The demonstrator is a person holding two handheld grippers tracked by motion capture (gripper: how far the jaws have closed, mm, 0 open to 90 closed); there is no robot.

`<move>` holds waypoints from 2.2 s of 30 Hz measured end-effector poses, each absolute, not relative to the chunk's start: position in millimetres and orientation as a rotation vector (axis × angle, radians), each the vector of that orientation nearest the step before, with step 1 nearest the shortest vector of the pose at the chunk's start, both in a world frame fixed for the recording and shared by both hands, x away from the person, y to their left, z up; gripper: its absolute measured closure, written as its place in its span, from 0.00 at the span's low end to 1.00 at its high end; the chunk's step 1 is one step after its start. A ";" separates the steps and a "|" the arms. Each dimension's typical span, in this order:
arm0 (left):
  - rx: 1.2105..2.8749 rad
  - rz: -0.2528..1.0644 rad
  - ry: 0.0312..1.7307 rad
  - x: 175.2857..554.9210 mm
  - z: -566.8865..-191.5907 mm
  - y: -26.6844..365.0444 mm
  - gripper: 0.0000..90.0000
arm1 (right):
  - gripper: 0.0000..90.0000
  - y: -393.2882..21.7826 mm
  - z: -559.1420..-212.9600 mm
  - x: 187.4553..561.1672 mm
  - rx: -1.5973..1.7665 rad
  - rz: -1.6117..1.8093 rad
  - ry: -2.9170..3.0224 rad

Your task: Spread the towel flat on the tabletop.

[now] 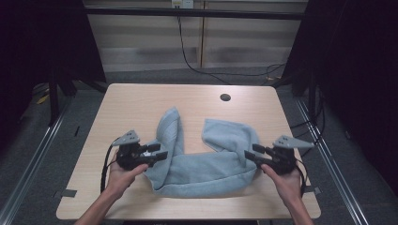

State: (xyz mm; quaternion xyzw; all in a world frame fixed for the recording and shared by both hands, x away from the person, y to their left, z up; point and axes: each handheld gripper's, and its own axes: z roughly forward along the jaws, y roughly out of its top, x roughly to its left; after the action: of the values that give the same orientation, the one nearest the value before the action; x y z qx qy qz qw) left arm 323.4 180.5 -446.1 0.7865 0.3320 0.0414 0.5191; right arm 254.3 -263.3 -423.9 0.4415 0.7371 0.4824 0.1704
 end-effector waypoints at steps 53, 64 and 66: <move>1.993 0.225 0.891 366.8 -461.2 199.4 0.74 | 0.59 -279.2 -450.8 312.4 1.392 1.194 2.076; 2.155 0.162 0.844 367.2 -500.6 183.5 0.87 | 0.56 -253.0 -478.6 254.8 1.361 1.228 2.286; 2.158 0.143 0.833 358.8 -500.0 186.0 0.91 | 0.56 -252.5 -485.8 246.7 1.369 1.202 2.310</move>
State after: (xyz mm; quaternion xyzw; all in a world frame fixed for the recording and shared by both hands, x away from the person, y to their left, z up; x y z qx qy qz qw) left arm 358.8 186.0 -500.0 0.8531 0.3295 0.0566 0.4005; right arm 246.7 -252.5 -485.8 0.4631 0.7813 0.4064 0.0996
